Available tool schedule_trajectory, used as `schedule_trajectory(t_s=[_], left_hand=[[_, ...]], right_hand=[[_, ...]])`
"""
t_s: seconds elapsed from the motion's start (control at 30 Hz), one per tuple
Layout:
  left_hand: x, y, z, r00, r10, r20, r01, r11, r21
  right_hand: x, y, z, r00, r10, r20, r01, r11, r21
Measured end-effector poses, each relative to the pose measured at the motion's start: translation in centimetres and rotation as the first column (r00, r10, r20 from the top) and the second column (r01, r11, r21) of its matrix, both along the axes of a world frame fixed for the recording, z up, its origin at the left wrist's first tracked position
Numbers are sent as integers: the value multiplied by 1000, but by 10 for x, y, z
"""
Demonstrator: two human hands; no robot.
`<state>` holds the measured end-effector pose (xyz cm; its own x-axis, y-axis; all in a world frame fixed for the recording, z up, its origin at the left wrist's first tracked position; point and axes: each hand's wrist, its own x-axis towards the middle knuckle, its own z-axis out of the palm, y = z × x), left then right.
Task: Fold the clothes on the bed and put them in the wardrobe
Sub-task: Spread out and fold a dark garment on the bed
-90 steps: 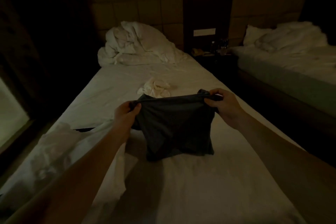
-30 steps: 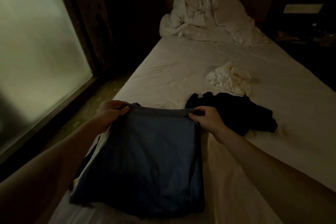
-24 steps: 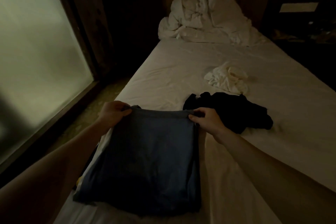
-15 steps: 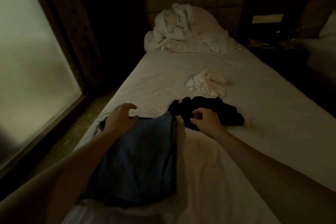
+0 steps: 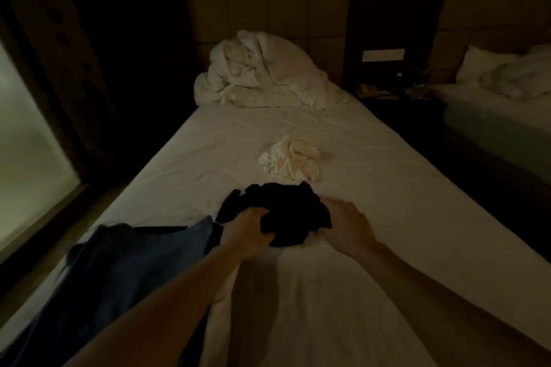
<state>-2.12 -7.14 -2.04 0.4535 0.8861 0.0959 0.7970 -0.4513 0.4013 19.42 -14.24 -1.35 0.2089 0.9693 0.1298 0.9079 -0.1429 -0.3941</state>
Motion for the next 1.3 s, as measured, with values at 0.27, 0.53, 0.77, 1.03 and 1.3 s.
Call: schedule_trajectory(t_s=[0.27,0.53,0.77,1.03,1.3], left_hand=[[39,52,-84,983,131,-127,-161,949,-271],[32,69,-93,963,252,96,-247,967,-59],[24,46,-31,491,414,766,-352,899,-260],[34,-9,4,929,-73,364,115,989,-95],[73,-78,59,651,-139,746,146,988,56]], right_hand=[[14,62,-54,979,-14,-202,6,999,-40],[10,91,-42,813,-222,-539,256,967,-11],[35,52,10,393,-71,-917,374,923,89],[30,-7,51,340,27,-940,235,966,112],[18,-63,108,-50,141,-989,70,988,137]])
